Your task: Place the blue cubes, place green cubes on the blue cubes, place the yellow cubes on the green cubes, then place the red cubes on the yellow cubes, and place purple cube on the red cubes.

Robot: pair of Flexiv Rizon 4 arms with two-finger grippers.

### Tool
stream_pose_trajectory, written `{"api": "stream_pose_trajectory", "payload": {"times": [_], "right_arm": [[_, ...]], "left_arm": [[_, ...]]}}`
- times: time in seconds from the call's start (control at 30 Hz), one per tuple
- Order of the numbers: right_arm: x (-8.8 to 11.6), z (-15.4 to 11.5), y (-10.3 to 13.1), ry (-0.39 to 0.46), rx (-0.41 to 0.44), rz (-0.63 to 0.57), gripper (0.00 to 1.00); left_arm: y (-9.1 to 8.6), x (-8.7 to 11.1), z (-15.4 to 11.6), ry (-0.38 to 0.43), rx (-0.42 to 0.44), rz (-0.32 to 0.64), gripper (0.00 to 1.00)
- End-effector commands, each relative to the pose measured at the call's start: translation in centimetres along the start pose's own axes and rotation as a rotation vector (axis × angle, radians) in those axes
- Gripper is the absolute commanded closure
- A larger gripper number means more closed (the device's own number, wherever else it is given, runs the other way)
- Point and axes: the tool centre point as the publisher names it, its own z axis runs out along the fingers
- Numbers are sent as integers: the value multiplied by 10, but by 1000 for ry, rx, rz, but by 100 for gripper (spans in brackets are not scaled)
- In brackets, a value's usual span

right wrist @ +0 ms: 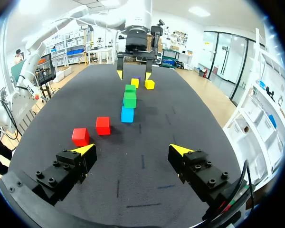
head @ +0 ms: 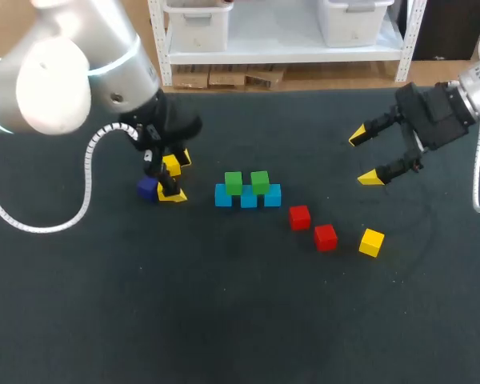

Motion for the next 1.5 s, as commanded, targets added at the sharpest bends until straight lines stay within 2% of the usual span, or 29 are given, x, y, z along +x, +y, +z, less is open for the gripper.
{"api": "stream_pose_trajectory", "payload": {"times": [0.03, 0.33, 0.57, 0.63, 0.8, 0.87, 0.9, 1.0, 1.13, 1.33, 1.5], "right_arm": [[0, 0, 0, -2, 1, -1, 0], [0, 0, 0, -2, 1, -1, 0], [0, 0, 0, -2, 1, -1, 0], [0, 0, 0, -2, 1, -1, 0], [0, 0, 0, -2, 1, -1, 0], [0, 0, 0, -2, 1, -1, 0], [0, 0, 0, -2, 1, -1, 0], [0, 0, 0, -2, 1, -1, 0], [0, 0, 0, -2, 1, -1, 0], [0, 0, 0, -2, 1, -1, 0], [0, 0, 0, -2, 1, -1, 0]], "left_arm": [[4, 5, 8, 6, 8, -14, 0], [-5, 29, 7, 12, 0, -87, 0], [-10, 40, 7, 23, 6, -107, 0], [-10, 41, 7, 24, 8, -108, 8], [-9, 40, 7, 23, 13, -102, 18], [-8, 39, 7, 22, 12, -100, 35], [-8, 39, 6, 22, 12, -98, 51], [-6, 38, 5, 26, 10, -92, 64], [-5, 36, 4, 29, 9, -85, 100], [-5, 33, 0, 29, 6, -75, 100], [-7, 19, -13, 20, -2, -34, 100]]}}
